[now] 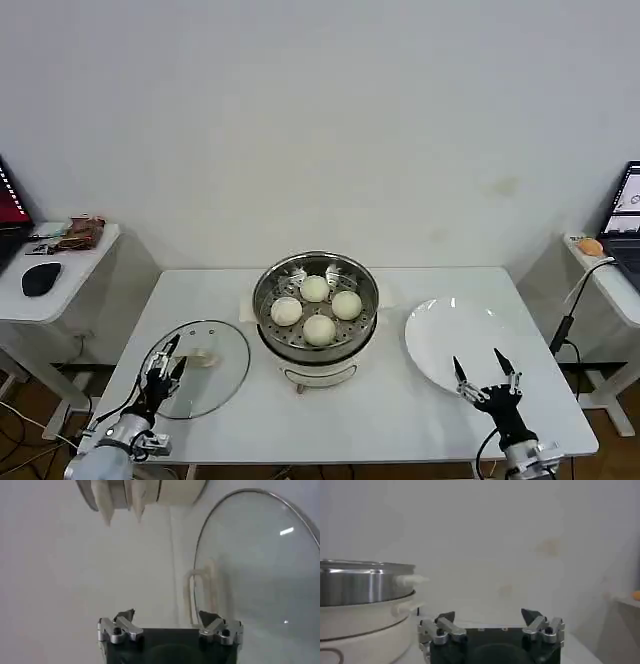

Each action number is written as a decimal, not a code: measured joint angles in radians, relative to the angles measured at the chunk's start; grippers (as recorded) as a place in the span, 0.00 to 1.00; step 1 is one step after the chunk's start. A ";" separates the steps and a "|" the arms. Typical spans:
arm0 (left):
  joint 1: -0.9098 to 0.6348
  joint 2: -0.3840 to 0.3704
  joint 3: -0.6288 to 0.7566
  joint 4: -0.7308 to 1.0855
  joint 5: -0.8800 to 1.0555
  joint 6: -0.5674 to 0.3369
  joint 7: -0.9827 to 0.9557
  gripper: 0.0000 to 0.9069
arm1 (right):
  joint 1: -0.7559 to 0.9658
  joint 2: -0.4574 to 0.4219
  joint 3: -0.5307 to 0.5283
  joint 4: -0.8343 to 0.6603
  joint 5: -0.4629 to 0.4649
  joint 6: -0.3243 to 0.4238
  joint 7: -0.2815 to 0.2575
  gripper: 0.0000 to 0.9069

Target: Take steamed baozi put them in steamer then cover it.

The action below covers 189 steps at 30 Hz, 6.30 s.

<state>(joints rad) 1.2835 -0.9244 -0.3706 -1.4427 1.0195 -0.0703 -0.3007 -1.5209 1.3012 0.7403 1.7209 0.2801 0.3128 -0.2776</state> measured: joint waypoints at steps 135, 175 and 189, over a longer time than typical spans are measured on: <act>-0.280 0.167 0.152 -0.409 -0.238 0.432 0.275 0.04 | -0.078 -0.003 0.033 0.052 -0.025 0.026 -0.008 1.00; -0.584 0.030 0.614 -0.415 -0.182 0.667 0.337 0.01 | -0.056 0.005 0.033 0.026 -0.033 0.034 -0.014 1.00; -0.626 -0.025 0.683 -0.375 -0.153 0.681 0.347 0.01 | -0.056 0.009 0.033 0.023 -0.045 0.036 -0.017 1.00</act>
<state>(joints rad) 0.6577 -0.9492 0.3121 -1.8175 0.8665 0.6106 0.0460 -1.5770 1.3100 0.7733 1.7440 0.2349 0.3492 -0.2943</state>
